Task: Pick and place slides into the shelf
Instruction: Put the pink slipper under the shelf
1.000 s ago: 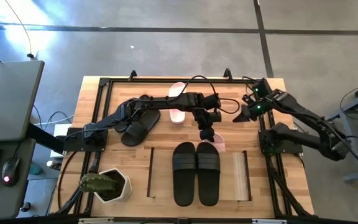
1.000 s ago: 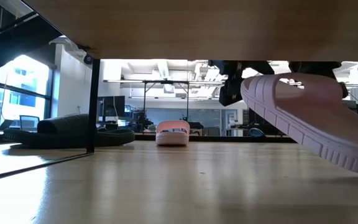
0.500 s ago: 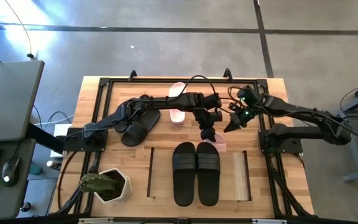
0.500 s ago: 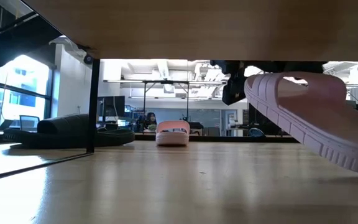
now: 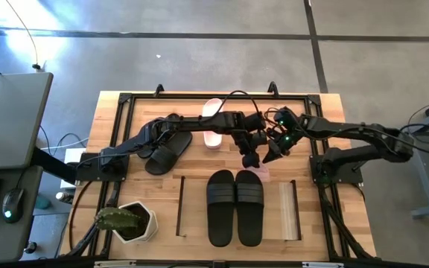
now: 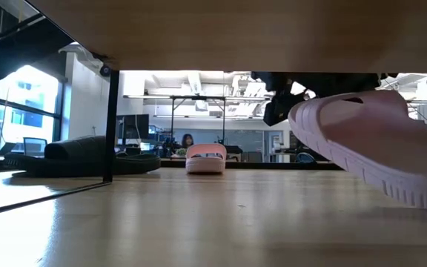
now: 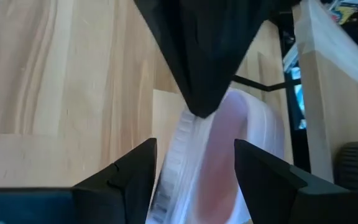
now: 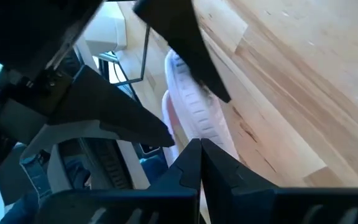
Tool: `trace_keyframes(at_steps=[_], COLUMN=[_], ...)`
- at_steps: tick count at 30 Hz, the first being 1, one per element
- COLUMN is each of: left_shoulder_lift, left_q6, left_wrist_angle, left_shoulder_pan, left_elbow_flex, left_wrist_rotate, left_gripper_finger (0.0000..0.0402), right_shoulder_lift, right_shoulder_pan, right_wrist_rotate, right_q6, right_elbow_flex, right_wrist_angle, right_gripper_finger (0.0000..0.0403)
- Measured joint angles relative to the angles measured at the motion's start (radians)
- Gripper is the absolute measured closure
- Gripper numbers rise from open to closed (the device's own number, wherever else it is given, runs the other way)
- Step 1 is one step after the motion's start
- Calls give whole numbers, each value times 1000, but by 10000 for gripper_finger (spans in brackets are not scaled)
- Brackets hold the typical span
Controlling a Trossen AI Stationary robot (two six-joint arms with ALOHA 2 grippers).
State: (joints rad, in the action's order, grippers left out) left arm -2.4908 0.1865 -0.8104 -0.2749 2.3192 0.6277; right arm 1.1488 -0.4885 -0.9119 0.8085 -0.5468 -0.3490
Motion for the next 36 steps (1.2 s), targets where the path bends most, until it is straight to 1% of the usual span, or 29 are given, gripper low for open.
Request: trace_keyframes(at_steps=[7,16,20,24,27,30,36], left_shoulder_lift=[0,0,0,0,0,0,24], left_q6=[-24,-18,4,-15,1,5,59], left_wrist_angle=[-1,-33,-38,-35,-32,-80,-144], left_shoulder_pan=[-1,-30,-39,-42,-57,-80,-122], left_elbow_flex=[0,0,0,0,2,37,38], left_wrist_rotate=[-18,-14,40,36,53,97,201], left_gripper_finger=[204,204,204,204,204,204,204], right_shoulder_lift=[4,3,3,3,3,3,-1], right_shoulder_pan=[0,0,0,0,0,0,0], right_wrist_rotate=[2,-13,-2,19,22,25,32], right_q6=[-4,-76,-106,-110,-110,-117,-114], right_elbow_flex=[0,0,0,0,0,0,0], right_wrist_angle=[-16,-154,-192,-181,-178,-165,-117], right_gripper_finger=[403,403,403,403,403,403,403])
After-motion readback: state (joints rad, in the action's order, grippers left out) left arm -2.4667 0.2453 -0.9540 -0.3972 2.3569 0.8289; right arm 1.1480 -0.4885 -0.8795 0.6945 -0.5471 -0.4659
